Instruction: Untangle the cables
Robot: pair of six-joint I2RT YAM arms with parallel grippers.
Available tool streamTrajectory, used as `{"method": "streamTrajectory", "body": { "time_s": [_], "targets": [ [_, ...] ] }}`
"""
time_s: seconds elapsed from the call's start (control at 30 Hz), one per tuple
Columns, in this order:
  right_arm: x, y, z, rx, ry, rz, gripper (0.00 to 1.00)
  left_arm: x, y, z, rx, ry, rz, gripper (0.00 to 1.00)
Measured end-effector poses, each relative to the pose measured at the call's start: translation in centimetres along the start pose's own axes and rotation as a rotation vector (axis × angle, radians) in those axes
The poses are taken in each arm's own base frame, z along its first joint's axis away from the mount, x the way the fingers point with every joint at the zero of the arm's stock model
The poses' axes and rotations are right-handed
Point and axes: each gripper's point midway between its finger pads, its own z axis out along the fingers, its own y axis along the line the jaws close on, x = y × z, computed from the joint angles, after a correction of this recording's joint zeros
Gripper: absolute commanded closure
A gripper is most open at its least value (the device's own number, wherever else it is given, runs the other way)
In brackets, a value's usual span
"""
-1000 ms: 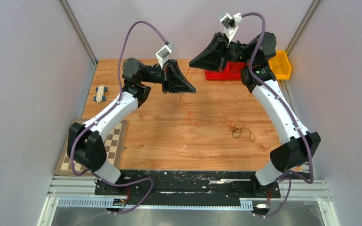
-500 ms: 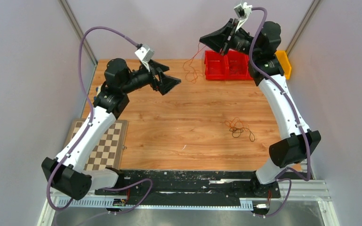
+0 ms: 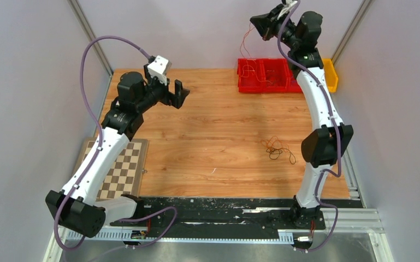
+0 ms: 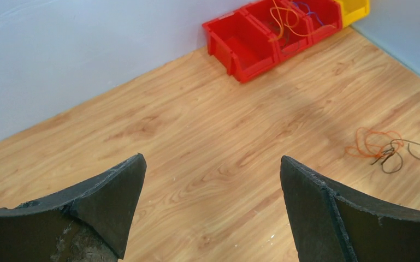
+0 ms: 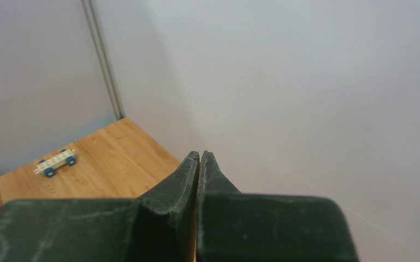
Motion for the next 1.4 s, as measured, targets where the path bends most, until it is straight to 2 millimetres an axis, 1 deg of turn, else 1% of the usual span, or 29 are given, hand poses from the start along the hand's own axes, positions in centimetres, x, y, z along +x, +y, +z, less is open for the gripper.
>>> {"method": "streamTrajectory", "body": {
  "time_s": [0.07,0.17,0.3,0.37,0.47,0.57,0.63,0.8,0.9,1.0,1.17,1.23,1.37,1.4],
  "targets": [
    [1.8,-2.2,0.6,0.038,0.015,0.009,1.00,0.3,0.3,0.0,-0.011,0.012,0.014,0.00],
    [4.2,-4.8,1.2,0.080,0.030,0.018,1.00,0.8,0.7,0.1,-0.027,0.029,0.037,0.00],
    [7.7,-8.1,2.2,0.130,0.031,0.025,1.00,2.3,1.4,0.9,-0.046,0.080,0.052,0.00],
    [9.1,-9.3,2.7,0.147,0.021,0.021,1.00,3.4,1.7,1.4,-0.052,0.114,0.051,0.00],
    [11.7,-11.4,3.3,0.181,0.010,0.009,1.00,5.2,2.2,2.0,-0.060,0.171,0.048,0.00],
    [14.9,-13.2,3.3,0.219,0.031,0.007,1.00,5.8,2.8,2.2,-0.074,0.201,0.046,0.00],
    [16.9,-14.0,3.1,0.235,0.054,0.010,1.00,5.7,3.2,2.2,-0.088,0.209,0.046,0.00],
    [21.4,-14.6,2.0,0.252,0.125,0.006,1.00,5.1,4.0,2.1,-0.112,0.205,0.047,0.00],
    [24.0,-14.8,1.6,0.252,0.167,-0.002,1.00,5.2,4.3,2.2,-0.117,0.212,0.044,0.00],
    [27.6,-14.9,0.9,0.250,0.226,-0.004,1.00,5.7,4.5,2.3,-0.119,0.230,0.038,0.00],
    [34.6,-14.7,-0.5,0.244,0.357,0.017,1.00,6.3,4.5,2.2,-0.118,0.257,0.031,0.00],
    [36.8,-14.4,-0.9,0.242,0.405,0.024,1.00,6.4,4.5,2.2,-0.119,0.260,0.030,0.00],
    [40.2,-13.9,-1.4,0.251,0.497,0.003,1.00,6.2,4.5,2.1,-0.119,0.261,0.029,0.00],
    [40.7,-13.7,-1.3,0.251,0.509,-0.008,0.99,6.2,4.5,2.1,-0.119,0.261,0.029,0.00]
  ]
}}
